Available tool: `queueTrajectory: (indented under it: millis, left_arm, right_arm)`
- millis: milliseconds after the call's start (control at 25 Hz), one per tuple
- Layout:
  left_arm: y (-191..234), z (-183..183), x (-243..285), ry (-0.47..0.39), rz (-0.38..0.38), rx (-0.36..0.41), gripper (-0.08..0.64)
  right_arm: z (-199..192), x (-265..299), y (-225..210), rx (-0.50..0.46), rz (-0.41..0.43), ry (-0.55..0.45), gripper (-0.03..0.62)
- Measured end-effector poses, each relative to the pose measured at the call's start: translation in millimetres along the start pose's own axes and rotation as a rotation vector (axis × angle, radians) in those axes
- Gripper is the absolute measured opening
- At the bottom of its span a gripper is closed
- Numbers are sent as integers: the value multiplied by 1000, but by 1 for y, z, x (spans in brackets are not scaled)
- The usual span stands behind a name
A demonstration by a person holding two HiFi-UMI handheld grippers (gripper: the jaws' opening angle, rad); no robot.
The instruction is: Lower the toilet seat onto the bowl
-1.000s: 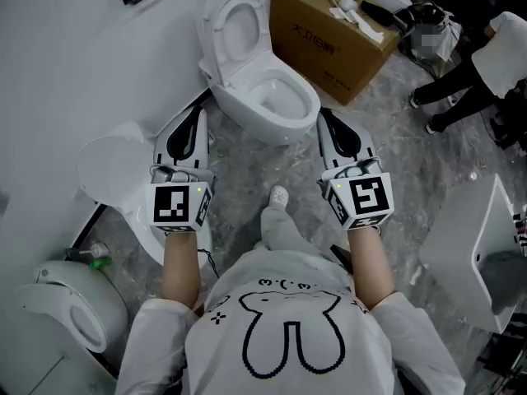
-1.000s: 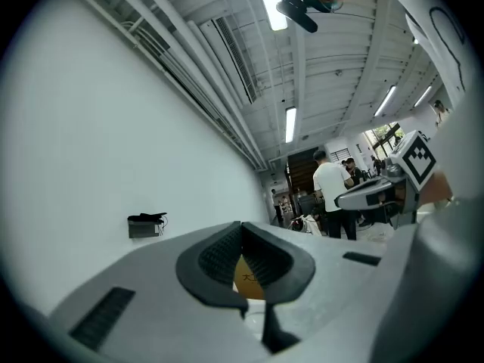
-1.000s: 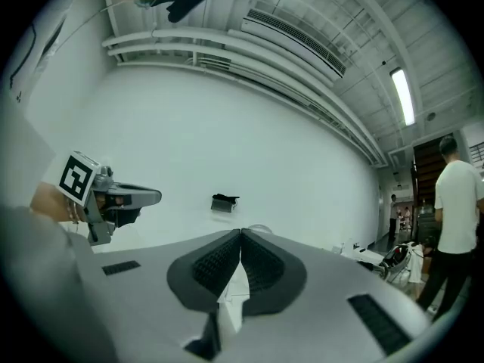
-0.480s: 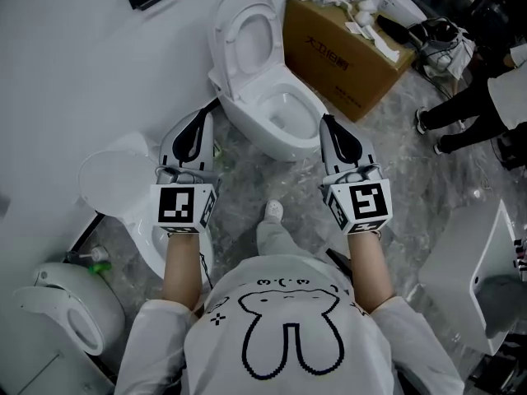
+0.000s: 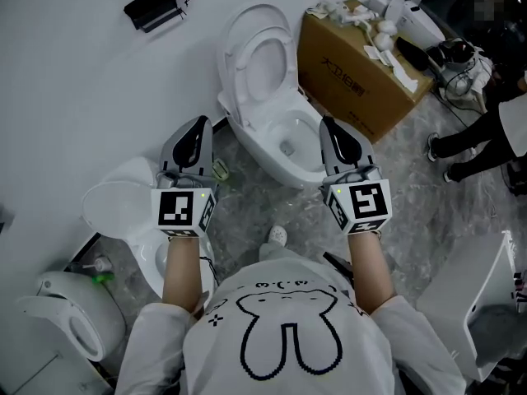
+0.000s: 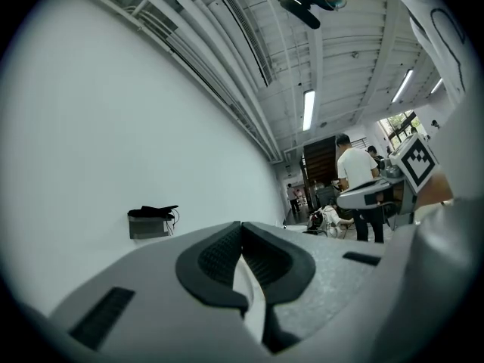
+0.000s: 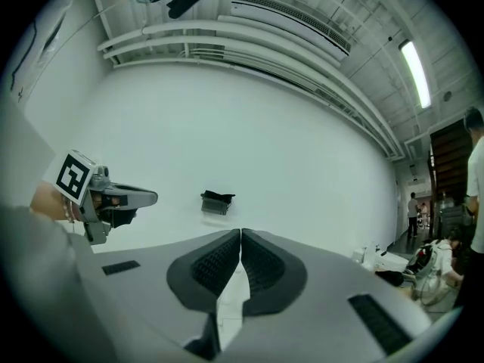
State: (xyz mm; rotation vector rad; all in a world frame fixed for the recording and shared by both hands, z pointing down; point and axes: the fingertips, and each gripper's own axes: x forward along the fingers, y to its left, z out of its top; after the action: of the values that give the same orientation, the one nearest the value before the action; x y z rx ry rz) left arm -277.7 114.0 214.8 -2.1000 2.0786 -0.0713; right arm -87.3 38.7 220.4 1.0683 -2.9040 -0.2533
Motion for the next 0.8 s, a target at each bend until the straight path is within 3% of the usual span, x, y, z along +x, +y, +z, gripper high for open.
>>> queueTrajectory:
  millis: [400,800]
  left_arm:
    - [21,-23,99,23,-2,-7,9]
    - [32,-51,152,62,-30,-30,9]
  right_arm:
    - [-24,79,-52,26,30,39,29]
    - [-51,115,-79,68,-2,78,29]
